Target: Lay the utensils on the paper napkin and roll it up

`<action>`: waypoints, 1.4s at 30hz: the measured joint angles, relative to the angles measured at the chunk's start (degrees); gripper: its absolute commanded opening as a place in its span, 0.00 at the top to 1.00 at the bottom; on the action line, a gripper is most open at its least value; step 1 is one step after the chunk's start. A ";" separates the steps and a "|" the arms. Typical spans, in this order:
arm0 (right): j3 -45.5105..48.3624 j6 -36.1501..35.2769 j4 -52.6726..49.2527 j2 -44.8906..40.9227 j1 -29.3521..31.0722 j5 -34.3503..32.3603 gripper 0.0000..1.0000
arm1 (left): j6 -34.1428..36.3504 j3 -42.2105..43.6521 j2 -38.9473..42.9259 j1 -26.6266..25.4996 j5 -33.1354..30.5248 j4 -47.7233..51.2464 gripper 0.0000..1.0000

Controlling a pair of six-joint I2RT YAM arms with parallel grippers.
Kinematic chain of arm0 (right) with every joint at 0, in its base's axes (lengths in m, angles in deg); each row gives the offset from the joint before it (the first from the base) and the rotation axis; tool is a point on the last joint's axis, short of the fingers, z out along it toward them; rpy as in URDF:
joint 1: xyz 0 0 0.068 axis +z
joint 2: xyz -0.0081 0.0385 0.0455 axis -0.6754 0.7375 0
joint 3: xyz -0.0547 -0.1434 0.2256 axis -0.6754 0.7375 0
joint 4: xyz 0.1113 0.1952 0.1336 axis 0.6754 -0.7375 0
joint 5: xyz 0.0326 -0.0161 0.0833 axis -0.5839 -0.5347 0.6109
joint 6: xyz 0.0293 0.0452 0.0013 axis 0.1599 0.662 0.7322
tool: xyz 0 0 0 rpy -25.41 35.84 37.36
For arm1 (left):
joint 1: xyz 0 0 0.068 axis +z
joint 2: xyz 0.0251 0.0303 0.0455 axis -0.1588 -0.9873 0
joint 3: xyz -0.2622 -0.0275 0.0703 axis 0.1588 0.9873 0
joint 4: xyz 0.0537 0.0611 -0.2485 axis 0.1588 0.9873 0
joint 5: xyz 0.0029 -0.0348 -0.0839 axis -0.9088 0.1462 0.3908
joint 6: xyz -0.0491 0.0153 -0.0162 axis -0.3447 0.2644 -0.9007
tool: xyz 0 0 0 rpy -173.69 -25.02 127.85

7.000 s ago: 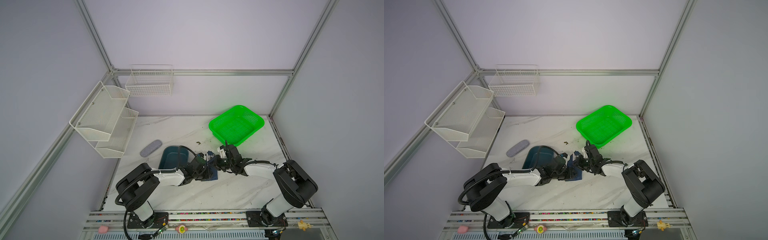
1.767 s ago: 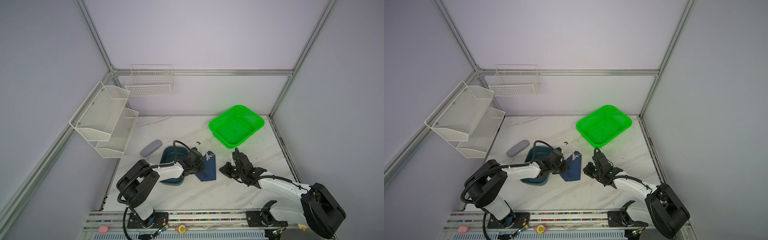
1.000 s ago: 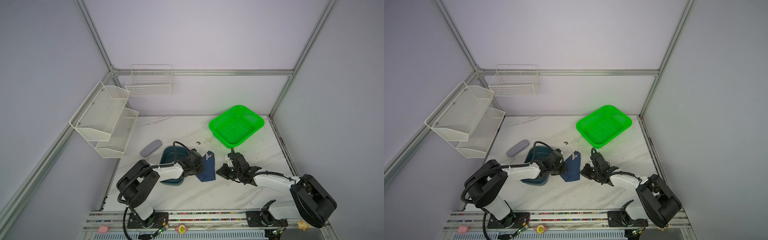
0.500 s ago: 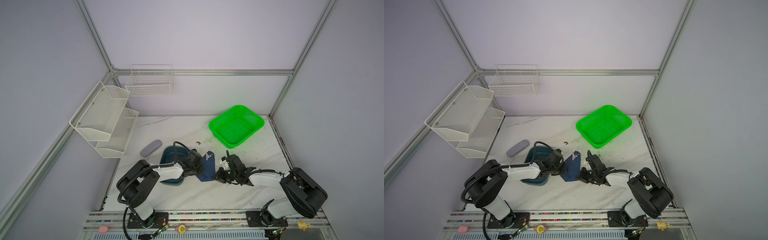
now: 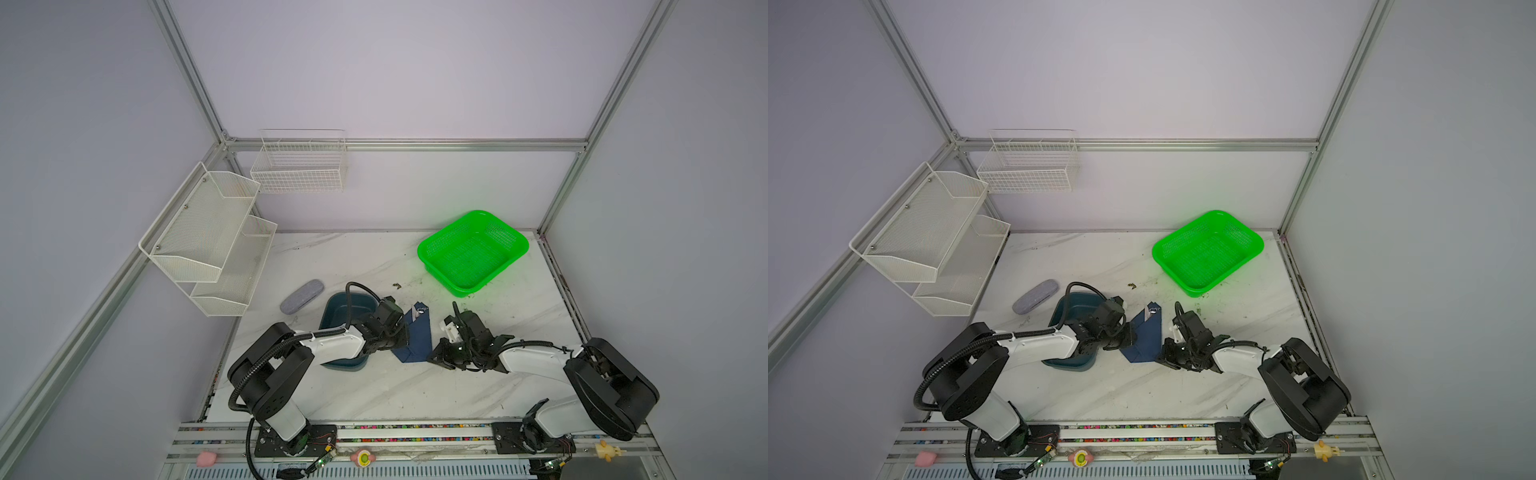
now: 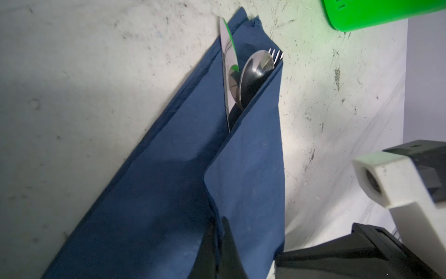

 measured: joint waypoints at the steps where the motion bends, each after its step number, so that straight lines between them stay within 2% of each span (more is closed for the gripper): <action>1: 0.00 0.81 0.90 -0.70 0.02 0.24 0.89 | 0.00 0.00 0.00 0.00 0.00 0.04 1.00; 5: -0.15 3.15 5.14 -0.63 0.26 1.60 0.89 | -0.02 0.00 0.00 0.00 0.02 0.07 1.00; 18: -0.94 2.43 8.68 8.48 1.29 3.30 0.88 | -0.02 0.90 0.00 -0.11 -0.02 -0.31 1.00; 23: -0.74 1.90 7.56 7.10 1.36 3.50 0.88 | -0.02 1.33 0.00 -0.24 -0.24 -0.31 1.00; 32: -1.16 1.92 2.25 -3.48 0.66 -1.31 0.87 | 0.00 1.57 0.00 -0.37 -0.66 -0.28 1.00; 42: -0.07 2.45 1.86 0.87 -0.02 -3.80 0.89 | 0.07 1.57 -0.11 -0.37 -0.63 -0.26 1.00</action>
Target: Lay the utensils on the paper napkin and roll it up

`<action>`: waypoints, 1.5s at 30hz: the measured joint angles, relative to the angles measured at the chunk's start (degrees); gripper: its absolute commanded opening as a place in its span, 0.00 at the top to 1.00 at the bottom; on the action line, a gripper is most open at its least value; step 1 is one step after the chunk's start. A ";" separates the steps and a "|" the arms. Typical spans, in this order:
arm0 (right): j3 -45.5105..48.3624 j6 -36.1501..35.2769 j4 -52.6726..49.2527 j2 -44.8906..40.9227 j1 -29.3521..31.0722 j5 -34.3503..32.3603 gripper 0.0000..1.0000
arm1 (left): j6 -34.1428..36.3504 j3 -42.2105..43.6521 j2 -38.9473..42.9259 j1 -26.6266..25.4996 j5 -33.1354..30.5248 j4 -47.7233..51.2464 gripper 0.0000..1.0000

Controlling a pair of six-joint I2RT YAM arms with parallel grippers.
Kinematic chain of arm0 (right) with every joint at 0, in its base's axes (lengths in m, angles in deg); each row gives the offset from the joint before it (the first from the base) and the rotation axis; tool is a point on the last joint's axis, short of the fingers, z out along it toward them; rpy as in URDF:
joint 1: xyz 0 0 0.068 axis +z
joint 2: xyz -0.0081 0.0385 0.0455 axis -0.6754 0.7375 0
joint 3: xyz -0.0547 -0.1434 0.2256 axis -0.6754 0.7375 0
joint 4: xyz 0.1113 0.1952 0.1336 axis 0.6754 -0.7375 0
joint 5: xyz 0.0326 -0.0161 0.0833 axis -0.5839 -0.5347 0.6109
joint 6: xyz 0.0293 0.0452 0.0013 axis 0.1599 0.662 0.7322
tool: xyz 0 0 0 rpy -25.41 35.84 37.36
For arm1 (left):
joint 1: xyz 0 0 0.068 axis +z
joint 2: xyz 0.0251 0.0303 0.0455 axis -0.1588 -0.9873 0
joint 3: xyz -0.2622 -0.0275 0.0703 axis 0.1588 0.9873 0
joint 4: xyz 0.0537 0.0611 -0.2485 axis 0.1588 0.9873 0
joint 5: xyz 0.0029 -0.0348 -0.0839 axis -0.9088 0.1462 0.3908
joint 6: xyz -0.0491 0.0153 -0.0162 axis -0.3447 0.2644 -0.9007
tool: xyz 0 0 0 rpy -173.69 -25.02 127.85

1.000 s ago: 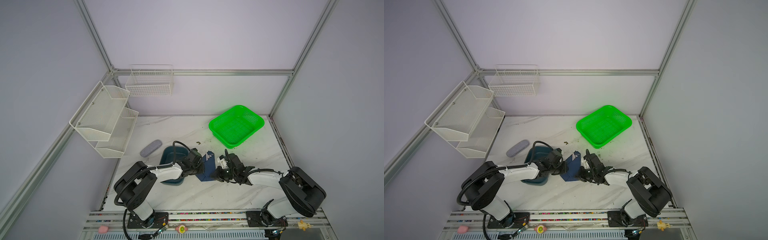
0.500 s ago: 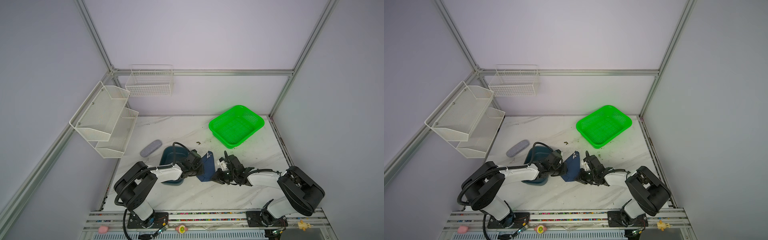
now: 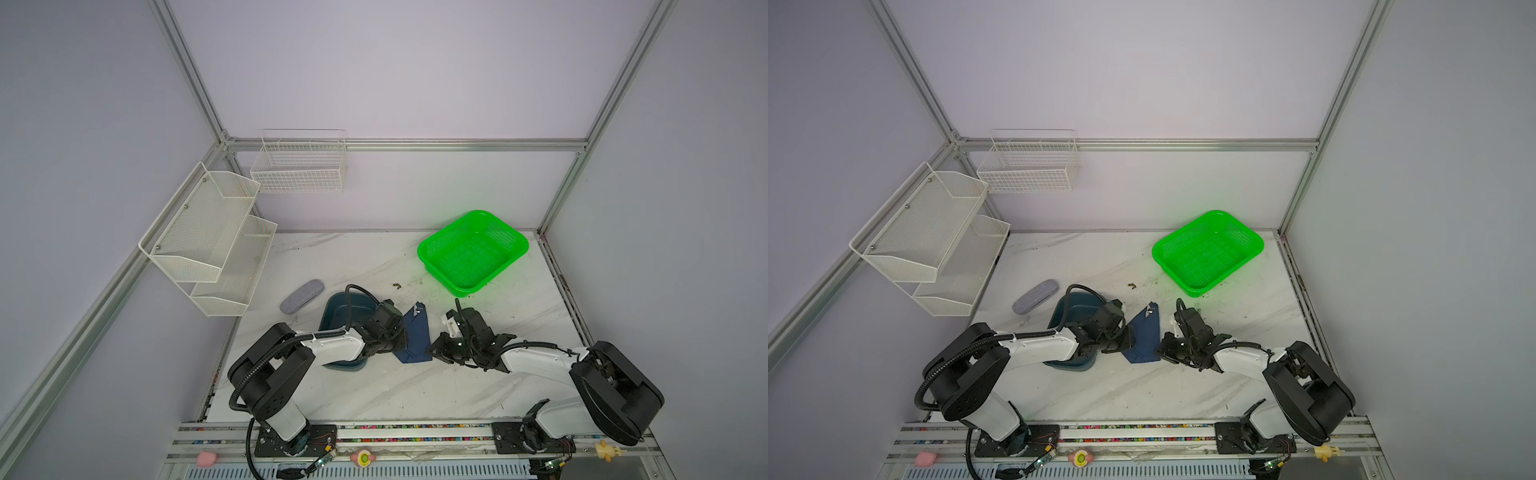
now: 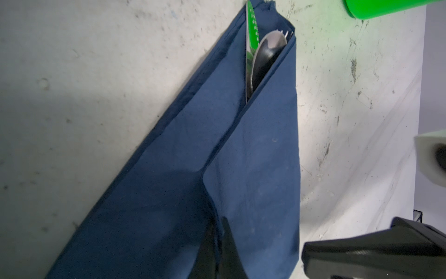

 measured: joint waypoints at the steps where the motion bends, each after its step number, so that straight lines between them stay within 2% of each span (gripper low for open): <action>1: 0.48 0.15 0.02 0.24 0.00 -0.28 0.90 | 0.00 0.00 -0.11 0.00 0.00 0.00 1.00; 8: 2.51 1.55 1.68 0.04 0.00 -0.74 0.90 | 0.15 -0.02 -0.76 -0.02 0.02 0.04 1.00; 18: 2.43 5.05 1.53 -7.04 -0.61 -3.76 0.90 | 0.66 -0.07 -0.83 -0.02 0.00 0.15 1.00; 27: -1.46 5.22 9.27 3.37 -6.51 -2.95 0.90 | 1.31 -0.17 -1.66 -0.02 -0.04 -0.07 1.00; 34: -7.69 4.74 13.68 11.98 -6.93 -0.68 0.90 | 1.51 -0.17 -1.66 -0.02 -0.04 -0.09 1.00; 45: -6.29 4.81 13.88 14.29 -8.39 -3.98 0.90 | 1.64 -0.17 -1.66 -0.02 -0.07 -0.04 1.00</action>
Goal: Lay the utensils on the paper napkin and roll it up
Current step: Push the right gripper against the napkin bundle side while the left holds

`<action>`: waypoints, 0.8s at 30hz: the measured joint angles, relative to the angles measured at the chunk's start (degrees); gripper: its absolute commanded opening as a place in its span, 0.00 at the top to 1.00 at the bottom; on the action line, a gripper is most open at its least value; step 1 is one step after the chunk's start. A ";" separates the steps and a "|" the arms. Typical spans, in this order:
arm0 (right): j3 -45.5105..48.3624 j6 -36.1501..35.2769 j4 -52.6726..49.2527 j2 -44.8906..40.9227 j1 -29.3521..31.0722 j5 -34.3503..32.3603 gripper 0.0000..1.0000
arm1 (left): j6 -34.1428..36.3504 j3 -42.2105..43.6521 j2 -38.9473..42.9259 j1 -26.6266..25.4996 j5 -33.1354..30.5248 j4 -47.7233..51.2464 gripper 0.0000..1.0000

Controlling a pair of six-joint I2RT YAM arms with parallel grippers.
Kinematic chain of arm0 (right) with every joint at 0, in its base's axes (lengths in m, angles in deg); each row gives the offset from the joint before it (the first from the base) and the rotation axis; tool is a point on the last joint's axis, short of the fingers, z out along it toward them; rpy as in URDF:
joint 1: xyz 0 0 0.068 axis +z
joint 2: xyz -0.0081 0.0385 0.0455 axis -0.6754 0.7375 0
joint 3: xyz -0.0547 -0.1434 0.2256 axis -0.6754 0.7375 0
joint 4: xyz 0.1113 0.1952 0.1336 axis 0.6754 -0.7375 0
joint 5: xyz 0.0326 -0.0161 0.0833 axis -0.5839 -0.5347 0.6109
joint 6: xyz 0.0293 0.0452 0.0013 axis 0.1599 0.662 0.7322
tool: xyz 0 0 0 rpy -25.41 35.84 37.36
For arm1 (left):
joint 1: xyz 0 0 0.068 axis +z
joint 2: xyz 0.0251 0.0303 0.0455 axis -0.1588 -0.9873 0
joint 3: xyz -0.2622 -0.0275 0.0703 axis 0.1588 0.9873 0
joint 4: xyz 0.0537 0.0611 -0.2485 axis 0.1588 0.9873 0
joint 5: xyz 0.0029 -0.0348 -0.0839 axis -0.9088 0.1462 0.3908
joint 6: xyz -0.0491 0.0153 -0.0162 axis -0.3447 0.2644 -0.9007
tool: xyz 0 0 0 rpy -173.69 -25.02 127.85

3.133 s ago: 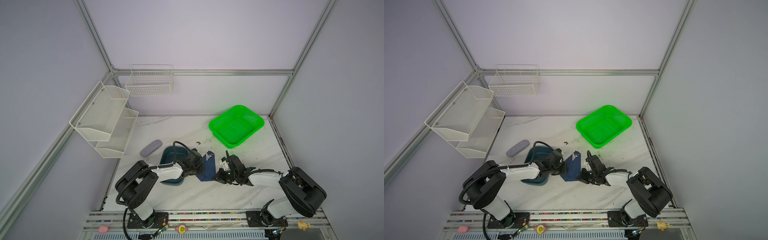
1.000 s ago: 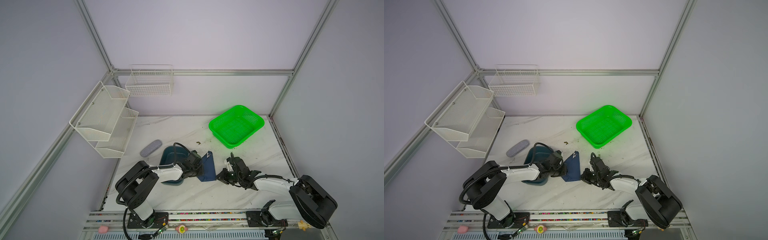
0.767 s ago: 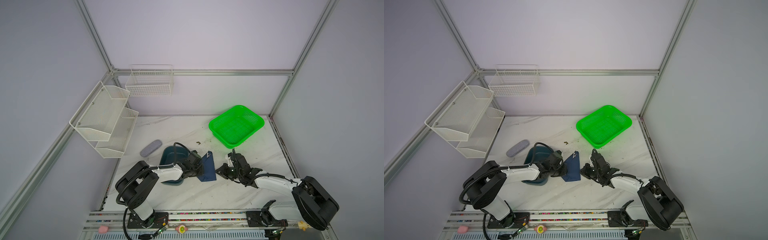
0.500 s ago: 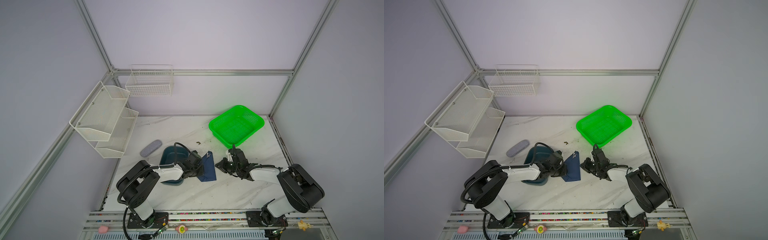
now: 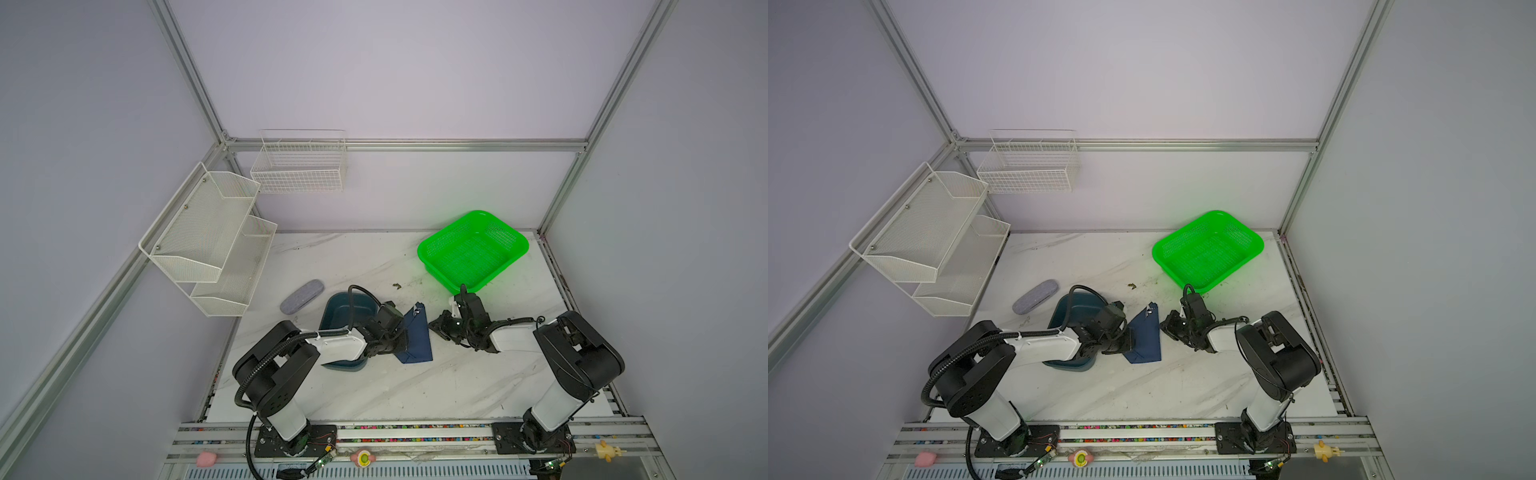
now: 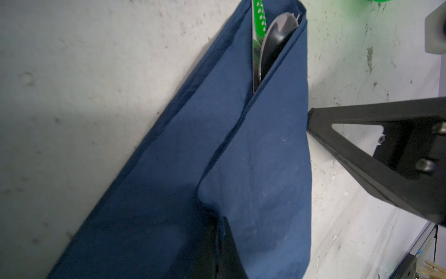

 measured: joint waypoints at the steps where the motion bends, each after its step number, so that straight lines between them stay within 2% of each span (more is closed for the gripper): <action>1: 0.22 0.02 0.11 0.00 0.00 -0.20 0.90 | 0.00 0.00 0.00 0.00 0.02 0.00 1.00; 5: 0.83 -0.02 -0.42 -1.49 0.00 -0.72 0.89 | 0.00 -0.02 0.00 0.00 0.00 0.00 0.99; 9: 2.56 -0.09 -1.40 -7.30 0.00 -2.12 0.89 | 0.02 -0.02 0.00 0.00 0.00 0.02 0.98; 12: 3.06 -0.35 0.17 -9.40 0.00 -0.24 0.89 | 0.33 -0.11 0.00 0.00 -0.02 0.17 0.98; 18: 3.15 0.15 3.13 -6.01 0.07 6.60 0.90 | 1.22 -0.52 -0.04 0.00 -0.04 0.81 0.97; 24: 3.23 -0.50 2.19 -4.22 0.11 8.04 0.89 | 1.33 -0.55 -0.04 0.00 -0.09 0.98 0.97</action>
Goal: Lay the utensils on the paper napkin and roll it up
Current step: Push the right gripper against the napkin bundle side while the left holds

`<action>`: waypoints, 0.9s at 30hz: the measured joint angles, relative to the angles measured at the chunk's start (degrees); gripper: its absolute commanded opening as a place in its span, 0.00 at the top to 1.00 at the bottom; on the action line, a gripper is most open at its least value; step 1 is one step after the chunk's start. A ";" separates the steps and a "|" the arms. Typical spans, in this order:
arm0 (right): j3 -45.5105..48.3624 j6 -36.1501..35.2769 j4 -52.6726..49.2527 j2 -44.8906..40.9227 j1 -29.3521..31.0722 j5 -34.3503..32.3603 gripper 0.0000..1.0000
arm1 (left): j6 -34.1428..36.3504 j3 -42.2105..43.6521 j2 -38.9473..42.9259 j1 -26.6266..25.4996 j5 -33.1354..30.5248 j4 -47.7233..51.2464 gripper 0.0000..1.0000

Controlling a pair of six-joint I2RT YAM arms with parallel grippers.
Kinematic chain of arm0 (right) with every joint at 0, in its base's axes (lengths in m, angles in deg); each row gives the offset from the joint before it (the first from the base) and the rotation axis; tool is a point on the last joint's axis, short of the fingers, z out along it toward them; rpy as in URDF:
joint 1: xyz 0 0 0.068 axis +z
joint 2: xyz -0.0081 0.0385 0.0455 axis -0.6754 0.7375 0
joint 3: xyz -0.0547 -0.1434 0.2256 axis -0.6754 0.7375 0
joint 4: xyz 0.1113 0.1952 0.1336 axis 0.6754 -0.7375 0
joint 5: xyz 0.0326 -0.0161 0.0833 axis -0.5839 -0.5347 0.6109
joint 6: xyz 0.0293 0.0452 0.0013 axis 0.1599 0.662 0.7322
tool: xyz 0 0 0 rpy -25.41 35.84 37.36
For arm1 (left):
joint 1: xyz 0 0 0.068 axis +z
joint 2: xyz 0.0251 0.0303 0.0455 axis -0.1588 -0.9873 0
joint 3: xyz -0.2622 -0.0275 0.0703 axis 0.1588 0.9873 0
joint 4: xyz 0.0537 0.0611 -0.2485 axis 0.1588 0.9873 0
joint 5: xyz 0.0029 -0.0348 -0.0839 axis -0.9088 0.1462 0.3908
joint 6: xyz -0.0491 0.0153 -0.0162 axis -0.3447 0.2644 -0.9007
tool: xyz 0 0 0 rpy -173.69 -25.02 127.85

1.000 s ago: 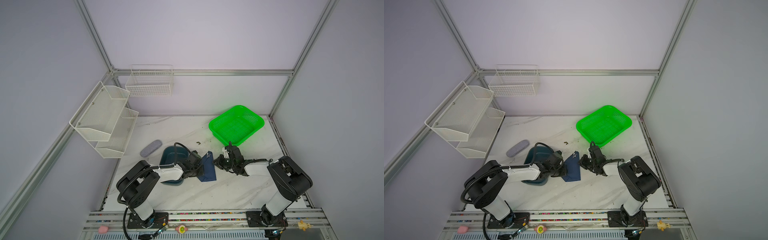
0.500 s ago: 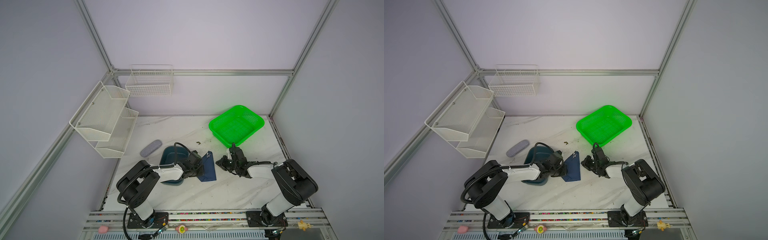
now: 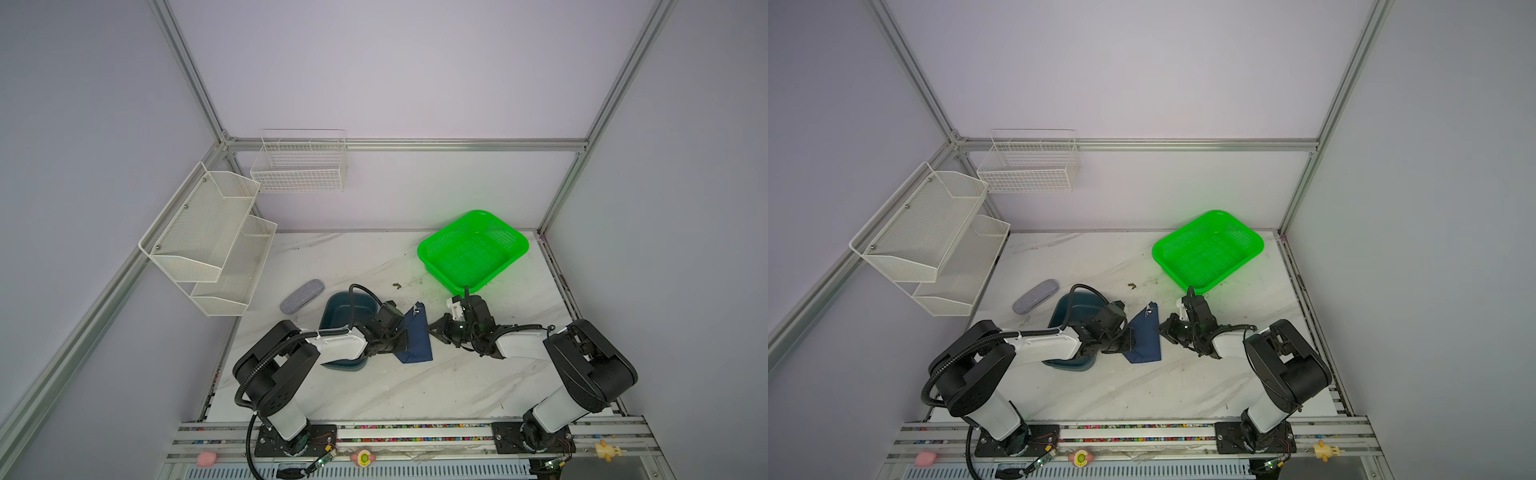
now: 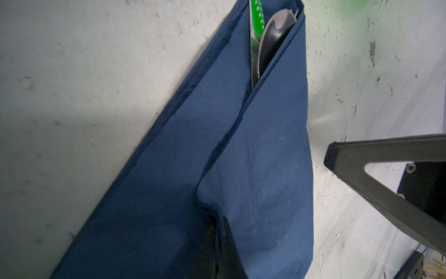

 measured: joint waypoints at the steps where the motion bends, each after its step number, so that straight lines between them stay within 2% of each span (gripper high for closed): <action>1: 0.00 -0.20 -0.09 0.35 0.00 0.02 0.89 | 0.00 0.00 0.00 0.00 0.00 0.02 0.97; 11: 0.13 -1.07 -2.62 2.19 0.00 -1.51 0.91 | 0.22 -0.50 -0.31 0.00 0.04 0.46 0.97; 20: -0.20 -1.05 -4.68 -2.91 0.00 -2.86 0.89 | 1.22 -1.40 -0.63 0.00 0.04 1.05 0.97; 27: -5.38 -1.07 -2.95 2.19 0.00 -0.48 0.88 | 1.51 -1.99 -0.85 0.00 0.07 1.18 0.97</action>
